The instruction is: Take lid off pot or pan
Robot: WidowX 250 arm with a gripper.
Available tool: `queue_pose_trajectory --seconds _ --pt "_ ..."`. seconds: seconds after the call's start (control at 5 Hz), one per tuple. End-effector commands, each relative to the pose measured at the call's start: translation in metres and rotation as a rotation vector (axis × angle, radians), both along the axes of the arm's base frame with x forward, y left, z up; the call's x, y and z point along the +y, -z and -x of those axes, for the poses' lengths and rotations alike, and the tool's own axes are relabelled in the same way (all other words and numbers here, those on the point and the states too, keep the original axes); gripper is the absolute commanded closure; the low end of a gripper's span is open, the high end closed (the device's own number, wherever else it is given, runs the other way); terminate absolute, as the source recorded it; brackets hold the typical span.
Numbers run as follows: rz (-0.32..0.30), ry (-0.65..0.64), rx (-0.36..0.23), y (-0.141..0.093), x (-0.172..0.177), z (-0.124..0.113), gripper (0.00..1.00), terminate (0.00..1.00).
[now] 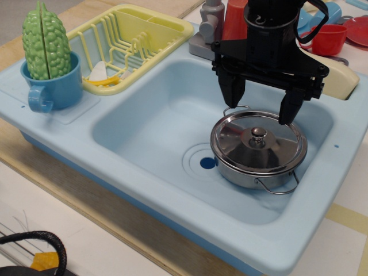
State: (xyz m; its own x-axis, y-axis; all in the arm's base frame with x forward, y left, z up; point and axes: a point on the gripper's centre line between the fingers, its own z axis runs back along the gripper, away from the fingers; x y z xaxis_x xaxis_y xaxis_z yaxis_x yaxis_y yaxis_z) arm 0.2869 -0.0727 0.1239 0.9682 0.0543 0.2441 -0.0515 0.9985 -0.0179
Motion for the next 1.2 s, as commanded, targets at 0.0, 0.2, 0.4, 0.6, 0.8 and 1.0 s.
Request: queue_pose_trajectory --seconds 0.0,0.2,0.4,0.6,0.8,1.0 --pt "0.0 0.0 0.0 0.0 0.0 0.0 0.0 0.0" --pt "0.003 -0.026 0.035 0.014 0.003 0.005 0.0 0.0" --pt "0.002 -0.023 0.056 0.018 0.002 0.002 0.0 0.0" --pt "0.004 -0.017 0.081 0.024 0.0 -0.001 0.0 0.0" --pt "0.001 -0.026 0.084 0.026 0.0 -0.002 1.0 0.0" --pt "0.001 -0.031 0.096 0.028 0.0 -0.002 1.0 0.0"
